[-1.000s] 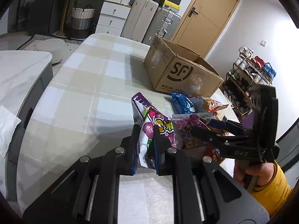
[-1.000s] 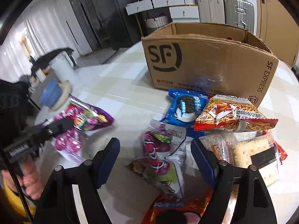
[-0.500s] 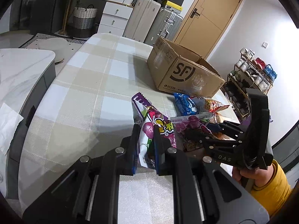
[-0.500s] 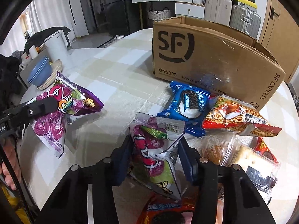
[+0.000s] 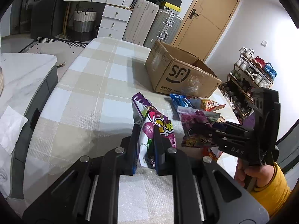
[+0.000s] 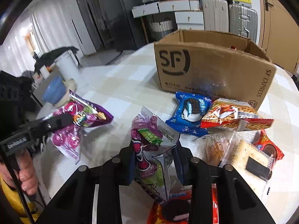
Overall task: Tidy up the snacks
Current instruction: 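Grasp a purple candy bag with the left tool while the right tool grasps another purple candy bag, then lift both purple candy bags and lower them into the SF box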
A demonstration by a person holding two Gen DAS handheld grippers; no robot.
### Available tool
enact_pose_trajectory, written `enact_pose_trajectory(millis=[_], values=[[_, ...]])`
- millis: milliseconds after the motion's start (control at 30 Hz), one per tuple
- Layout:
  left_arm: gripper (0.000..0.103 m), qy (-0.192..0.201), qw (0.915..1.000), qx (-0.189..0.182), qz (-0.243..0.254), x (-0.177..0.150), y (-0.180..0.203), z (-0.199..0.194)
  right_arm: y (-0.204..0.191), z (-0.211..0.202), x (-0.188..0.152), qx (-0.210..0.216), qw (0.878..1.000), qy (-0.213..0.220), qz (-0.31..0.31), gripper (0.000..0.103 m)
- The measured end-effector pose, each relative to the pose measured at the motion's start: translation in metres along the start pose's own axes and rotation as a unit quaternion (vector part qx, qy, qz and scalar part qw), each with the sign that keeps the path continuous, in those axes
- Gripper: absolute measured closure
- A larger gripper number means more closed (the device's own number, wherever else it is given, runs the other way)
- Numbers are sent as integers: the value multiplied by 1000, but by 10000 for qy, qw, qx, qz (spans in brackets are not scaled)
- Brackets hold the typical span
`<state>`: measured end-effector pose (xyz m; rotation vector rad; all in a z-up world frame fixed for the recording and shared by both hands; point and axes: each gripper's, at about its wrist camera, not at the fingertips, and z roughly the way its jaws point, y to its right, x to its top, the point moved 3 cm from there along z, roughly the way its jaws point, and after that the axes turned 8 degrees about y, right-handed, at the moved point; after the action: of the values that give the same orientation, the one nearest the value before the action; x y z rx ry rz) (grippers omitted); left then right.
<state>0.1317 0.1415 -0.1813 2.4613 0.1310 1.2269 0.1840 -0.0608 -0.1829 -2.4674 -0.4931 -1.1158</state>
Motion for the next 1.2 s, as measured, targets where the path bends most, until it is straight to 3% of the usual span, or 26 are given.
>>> enact_pose_trajectory(millis=[367,867,1200], values=[[93,151,9990,-30,408,11,44,-29,8,-98,15,335,9932,1071,304,69],[93,826,9921,-288,903,33,131,-99,27,-237,-5,59,9757,2083,673,69],[93,948,9896,-331,1030,37,158,-128,34,-259,-15,77,9719,2217,794,69]])
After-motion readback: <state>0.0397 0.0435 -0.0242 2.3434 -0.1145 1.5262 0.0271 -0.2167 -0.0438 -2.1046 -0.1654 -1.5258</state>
